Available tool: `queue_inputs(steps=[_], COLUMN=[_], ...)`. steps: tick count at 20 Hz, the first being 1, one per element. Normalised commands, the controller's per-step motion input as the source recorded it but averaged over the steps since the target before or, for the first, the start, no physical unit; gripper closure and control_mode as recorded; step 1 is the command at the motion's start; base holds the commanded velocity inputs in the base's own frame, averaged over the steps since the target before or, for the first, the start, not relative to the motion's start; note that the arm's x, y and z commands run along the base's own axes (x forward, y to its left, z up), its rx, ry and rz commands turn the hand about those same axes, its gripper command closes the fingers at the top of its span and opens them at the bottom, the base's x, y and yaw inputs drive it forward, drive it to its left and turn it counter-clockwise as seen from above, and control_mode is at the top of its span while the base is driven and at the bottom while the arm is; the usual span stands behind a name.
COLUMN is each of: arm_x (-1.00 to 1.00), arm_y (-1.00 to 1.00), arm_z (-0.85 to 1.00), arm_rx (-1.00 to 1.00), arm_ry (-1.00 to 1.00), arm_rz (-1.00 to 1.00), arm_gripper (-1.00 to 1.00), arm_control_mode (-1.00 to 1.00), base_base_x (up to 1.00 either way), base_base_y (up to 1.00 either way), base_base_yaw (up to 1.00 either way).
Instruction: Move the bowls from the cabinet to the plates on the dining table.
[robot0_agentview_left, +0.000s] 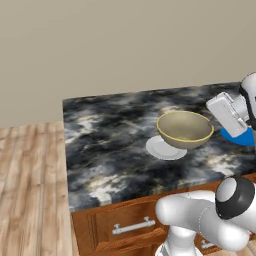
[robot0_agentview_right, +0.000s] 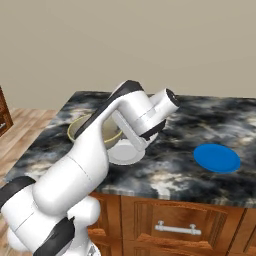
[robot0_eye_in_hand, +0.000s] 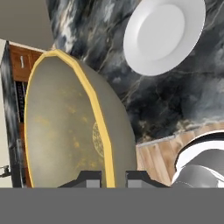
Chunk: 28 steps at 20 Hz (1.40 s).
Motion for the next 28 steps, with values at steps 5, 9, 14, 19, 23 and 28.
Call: queue_inputs(steps=[5, 9, 14, 19, 23, 28], arm_x=[0.20, 0.21, 0.21, 0.22, 0.20, 0.20], arm_y=[-0.12, -0.07, -0.03, -0.06, -0.09, -0.10], arm_z=[-0.18, -0.19, -0.18, -0.15, -0.12, -0.11], arm_rx=[0.00, 0.00, 0.00, 0.01, 0.02, 0.03], arm_ry=[0.00, 0.00, -0.01, 0.00, -0.01, -0.02], arm_rz=[0.07, 0.03, 0.00, 0.00, 0.00, 0.00], arm_gripper=[1.00, 1.00, 1.00, 1.00, 1.00, 1.00], arm_control_mode=[-1.00, -1.00, -1.00, -1.00, -1.00, -1.00], base_base_x=[0.00, 0.00, 0.00, 0.00, 0.00, 0.00], base_base_y=[0.00, 0.00, 0.00, 0.00, 0.00, 0.00], base_base_yaw=[0.00, 0.00, 0.00, 0.00, 0.00, 0.00])
